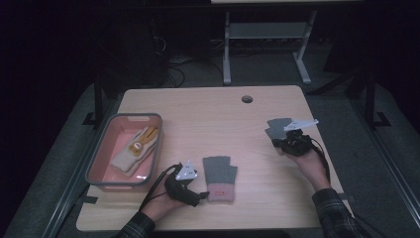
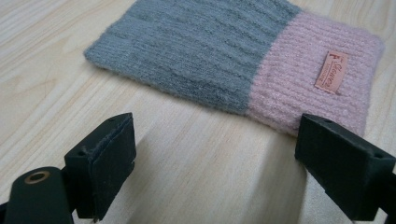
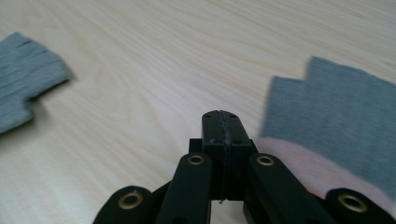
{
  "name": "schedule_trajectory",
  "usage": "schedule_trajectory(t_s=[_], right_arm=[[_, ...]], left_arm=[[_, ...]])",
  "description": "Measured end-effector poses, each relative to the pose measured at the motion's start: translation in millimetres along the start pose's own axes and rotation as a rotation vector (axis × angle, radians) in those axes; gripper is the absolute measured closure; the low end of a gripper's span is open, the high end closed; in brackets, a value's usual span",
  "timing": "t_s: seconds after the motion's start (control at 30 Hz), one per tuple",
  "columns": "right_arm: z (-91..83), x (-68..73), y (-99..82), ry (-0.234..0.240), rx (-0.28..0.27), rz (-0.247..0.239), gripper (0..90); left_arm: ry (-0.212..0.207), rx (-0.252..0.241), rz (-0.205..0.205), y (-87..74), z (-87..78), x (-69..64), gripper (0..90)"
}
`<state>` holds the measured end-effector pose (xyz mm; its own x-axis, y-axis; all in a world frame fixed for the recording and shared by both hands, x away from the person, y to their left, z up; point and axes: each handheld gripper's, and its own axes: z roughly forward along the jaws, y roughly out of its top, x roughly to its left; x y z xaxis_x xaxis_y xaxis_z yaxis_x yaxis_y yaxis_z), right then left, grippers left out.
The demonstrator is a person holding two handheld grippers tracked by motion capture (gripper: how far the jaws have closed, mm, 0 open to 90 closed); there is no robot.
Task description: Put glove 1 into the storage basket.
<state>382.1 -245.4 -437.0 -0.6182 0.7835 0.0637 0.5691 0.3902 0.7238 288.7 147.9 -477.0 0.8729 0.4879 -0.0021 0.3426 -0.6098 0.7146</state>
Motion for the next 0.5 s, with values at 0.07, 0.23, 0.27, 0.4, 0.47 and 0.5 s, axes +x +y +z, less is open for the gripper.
schedule_trajectory(t_s=[0.07,0.23,0.27,0.4,0.47,0.5], right_arm=[[-1.6,-7.4,-1.3,-0.014,-0.012,0.013,90.0],[-3.5,-20.7,-4.5,-0.048,-0.027,0.048,90.0],[-3.1,-22.5,-5.6,-0.051,-0.030,0.057,90.0],[-0.9,-27.8,-10.2,-0.074,-0.012,0.057,90.0],[-1.5,-30.8,-10.7,-0.095,-0.019,0.073,90.0],[-1.5,-30.8,-10.7,-0.095,-0.019,0.073,90.0]], left_arm=[[0.000,0.000,0.000,0.0,0.0,0.0,11.6],[0.000,0.000,0.000,0.0,0.0,0.0,11.6],[-0.001,-0.001,0.000,0.0,0.1,0.0,11.6],[-0.001,0.000,0.000,0.1,0.1,0.0,11.6],[-0.001,0.000,0.001,0.1,0.1,0.1,11.6],[-0.001,-0.001,0.000,0.0,0.1,0.0,11.6]])
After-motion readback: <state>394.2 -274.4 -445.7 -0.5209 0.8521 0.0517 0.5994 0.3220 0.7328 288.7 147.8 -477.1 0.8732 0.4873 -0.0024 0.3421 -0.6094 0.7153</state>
